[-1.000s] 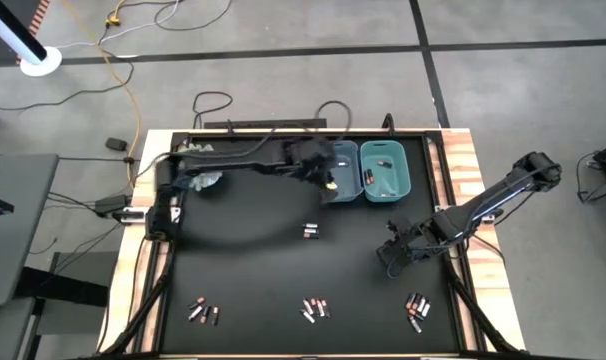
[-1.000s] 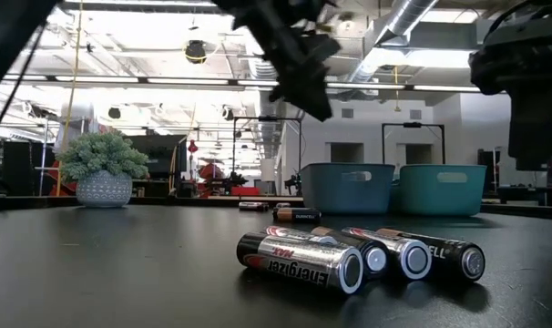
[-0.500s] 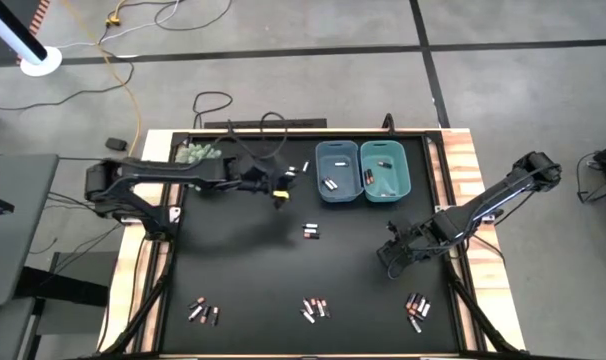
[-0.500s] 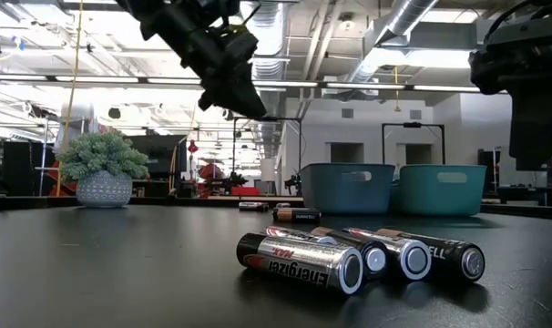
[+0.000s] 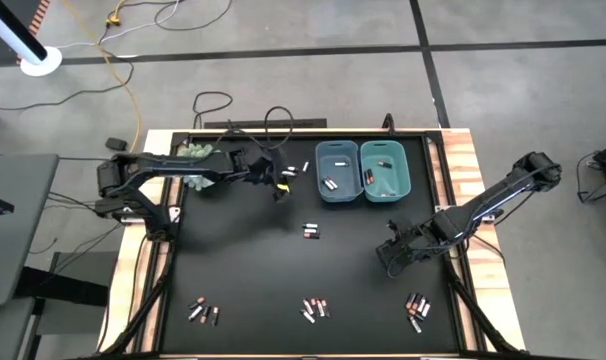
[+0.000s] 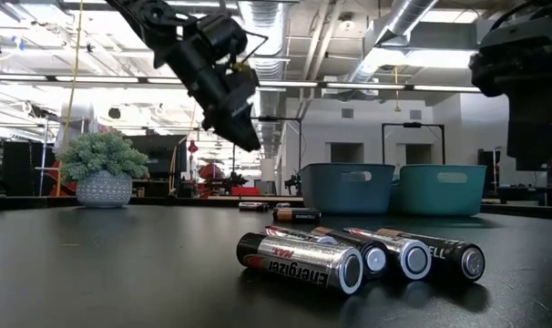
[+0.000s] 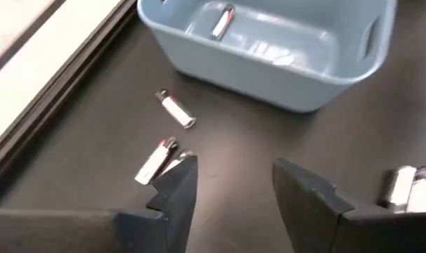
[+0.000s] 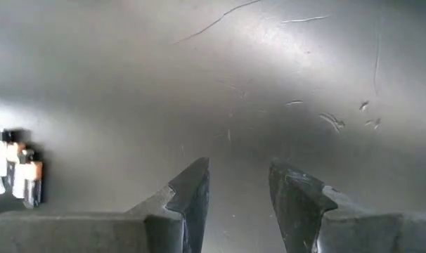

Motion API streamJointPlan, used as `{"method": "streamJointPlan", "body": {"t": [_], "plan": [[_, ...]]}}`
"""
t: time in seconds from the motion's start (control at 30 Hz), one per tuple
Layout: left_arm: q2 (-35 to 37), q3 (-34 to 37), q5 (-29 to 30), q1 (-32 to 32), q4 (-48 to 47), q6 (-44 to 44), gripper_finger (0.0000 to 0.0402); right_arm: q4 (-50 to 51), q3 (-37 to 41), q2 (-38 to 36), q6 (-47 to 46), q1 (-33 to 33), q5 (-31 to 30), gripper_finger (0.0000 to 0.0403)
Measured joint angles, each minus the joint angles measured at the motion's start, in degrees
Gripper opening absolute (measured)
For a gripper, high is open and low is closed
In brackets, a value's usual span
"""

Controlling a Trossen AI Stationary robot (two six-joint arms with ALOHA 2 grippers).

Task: Sort batteries
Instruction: Put the silver battery into the blue bin

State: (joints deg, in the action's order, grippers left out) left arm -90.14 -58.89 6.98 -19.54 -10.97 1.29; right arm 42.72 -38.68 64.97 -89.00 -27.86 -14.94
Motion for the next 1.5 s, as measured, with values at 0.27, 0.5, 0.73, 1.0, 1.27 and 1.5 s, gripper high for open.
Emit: {"method": "streamJointPlan", "body": {"t": [0.27,0.5,0.73,1.0,1.27,1.5], "plan": [[-2.0,0.0,3.8,-1.8,-0.4,-3.9,0.0186,0.0,0.0,0.0,-1.7,3.1,0.0,0.0163],[-1.9,-2.3,-0.4,-8.5,-1.6,-7.7,0.0184,0.1,0.0,0.0,-2.2,6.1,-0.1,0.0163],[-1.9,-3.4,-11.4,-16.0,-1.5,-14.4,0.0183,0.3,0.0,0.0,6.3,8.2,-0.1,0.0163],[-3.2,-3.5,-11.9,-17.8,-0.1,-21.2,0.0183,-0.5,0.0,0.0,27.7,6.8,-0.1,0.0163],[-14.5,-13.4,-13.9,-18.6,-13.0,-27.8,0.0183,-1.3,0.0,0.0,28.2,6.9,-0.1,0.0163],[-23.0,-23.6,-17.0,-18.5,-22.6,-34.5,0.0183,-1.4,0.0,0.0,28.1,6.9,-0.1,0.0163]]}}
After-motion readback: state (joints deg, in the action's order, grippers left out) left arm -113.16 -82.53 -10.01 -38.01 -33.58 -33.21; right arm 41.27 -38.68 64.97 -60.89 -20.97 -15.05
